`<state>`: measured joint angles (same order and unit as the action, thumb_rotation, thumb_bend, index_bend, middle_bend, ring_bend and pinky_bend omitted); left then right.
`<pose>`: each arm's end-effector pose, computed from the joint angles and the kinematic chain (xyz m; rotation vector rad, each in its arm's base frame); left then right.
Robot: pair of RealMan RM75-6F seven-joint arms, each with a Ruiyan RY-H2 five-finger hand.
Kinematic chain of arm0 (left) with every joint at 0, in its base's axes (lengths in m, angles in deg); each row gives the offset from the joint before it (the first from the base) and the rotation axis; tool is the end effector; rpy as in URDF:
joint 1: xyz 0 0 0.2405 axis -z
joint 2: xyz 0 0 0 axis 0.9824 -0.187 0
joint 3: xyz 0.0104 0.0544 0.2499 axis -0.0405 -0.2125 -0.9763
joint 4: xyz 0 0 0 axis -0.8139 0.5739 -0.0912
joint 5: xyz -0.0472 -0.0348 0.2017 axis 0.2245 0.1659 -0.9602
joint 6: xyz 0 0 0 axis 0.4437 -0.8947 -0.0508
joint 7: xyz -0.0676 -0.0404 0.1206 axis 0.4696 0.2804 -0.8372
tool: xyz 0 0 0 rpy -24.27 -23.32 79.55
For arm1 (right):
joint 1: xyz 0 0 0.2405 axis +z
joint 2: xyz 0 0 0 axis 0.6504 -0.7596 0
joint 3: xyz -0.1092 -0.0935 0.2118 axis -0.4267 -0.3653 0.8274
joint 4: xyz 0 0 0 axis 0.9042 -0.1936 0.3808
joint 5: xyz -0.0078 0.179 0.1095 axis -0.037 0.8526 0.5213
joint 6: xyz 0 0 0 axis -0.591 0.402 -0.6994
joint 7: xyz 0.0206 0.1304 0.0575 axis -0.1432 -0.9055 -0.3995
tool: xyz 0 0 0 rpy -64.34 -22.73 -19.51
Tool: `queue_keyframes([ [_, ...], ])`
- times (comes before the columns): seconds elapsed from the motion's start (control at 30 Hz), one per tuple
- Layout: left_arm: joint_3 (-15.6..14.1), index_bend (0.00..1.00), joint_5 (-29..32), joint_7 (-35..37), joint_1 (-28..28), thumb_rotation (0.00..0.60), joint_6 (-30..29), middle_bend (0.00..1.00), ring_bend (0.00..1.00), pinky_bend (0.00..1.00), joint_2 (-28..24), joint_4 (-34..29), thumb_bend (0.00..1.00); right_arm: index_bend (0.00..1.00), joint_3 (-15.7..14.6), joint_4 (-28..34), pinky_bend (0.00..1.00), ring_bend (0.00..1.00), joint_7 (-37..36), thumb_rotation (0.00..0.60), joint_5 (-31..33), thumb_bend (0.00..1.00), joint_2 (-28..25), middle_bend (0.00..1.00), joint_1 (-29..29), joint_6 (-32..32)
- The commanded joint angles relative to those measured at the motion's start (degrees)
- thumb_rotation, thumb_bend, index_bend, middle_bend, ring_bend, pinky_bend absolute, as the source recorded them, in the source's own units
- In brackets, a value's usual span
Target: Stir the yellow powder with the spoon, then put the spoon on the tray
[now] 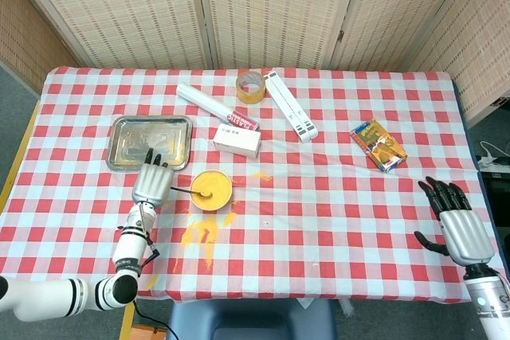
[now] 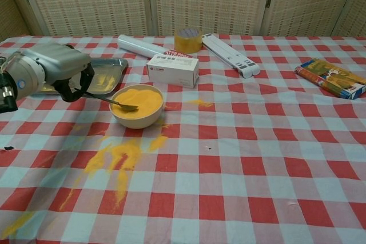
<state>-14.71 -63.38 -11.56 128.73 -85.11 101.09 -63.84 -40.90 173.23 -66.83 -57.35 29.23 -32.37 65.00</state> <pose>-0.1490 0.3597 0.0019 -1.7384 -0.6603 -0.4139 -0.3151 -0.1948 0.1467 1.4927 -0.9684 0.8490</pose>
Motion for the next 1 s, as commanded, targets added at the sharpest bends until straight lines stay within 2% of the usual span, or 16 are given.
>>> queue_keyframes([
  [0.03,0.38,0.87,0.26,0.98,0.48,0.6,0.84,0.37,0.12,0.0,0.21,1.52,0.74,0.0,0.11,-0.06,0.0,0.0,0.13,0.6,0.26,0.17,0.08,0.0,0.06,-0.12],
  [0.3,1.72,0.87,1.35,3.81,1.23,0.6,2.87,0.37,0.12,0.0,0.22,5.04,0.74,0.0,0.51,-0.38,0.0,0.0,0.45,0.6,1.18,0.18,0.31,0.0,0.21,-0.47],
  [0.67,2.22,0.87,0.81,5.17,2.07,0.6,2.12,0.37,0.12,0.0,-1.68,1.28,0.74,0.0,0.55,-0.21,0.0,0.0,0.51,0.6,1.34,0.18,0.14,0.0,0.03,-0.19],
  [1.0,1.47,0.87,1.59,6.45,3.14,0.6,4.68,0.37,0.12,0.0,0.02,6.94,0.74,0.0,0.95,-0.54,0.0,0.0,0.61,0.6,2.13,0.18,0.3,0.0,0.2,-0.53],
])
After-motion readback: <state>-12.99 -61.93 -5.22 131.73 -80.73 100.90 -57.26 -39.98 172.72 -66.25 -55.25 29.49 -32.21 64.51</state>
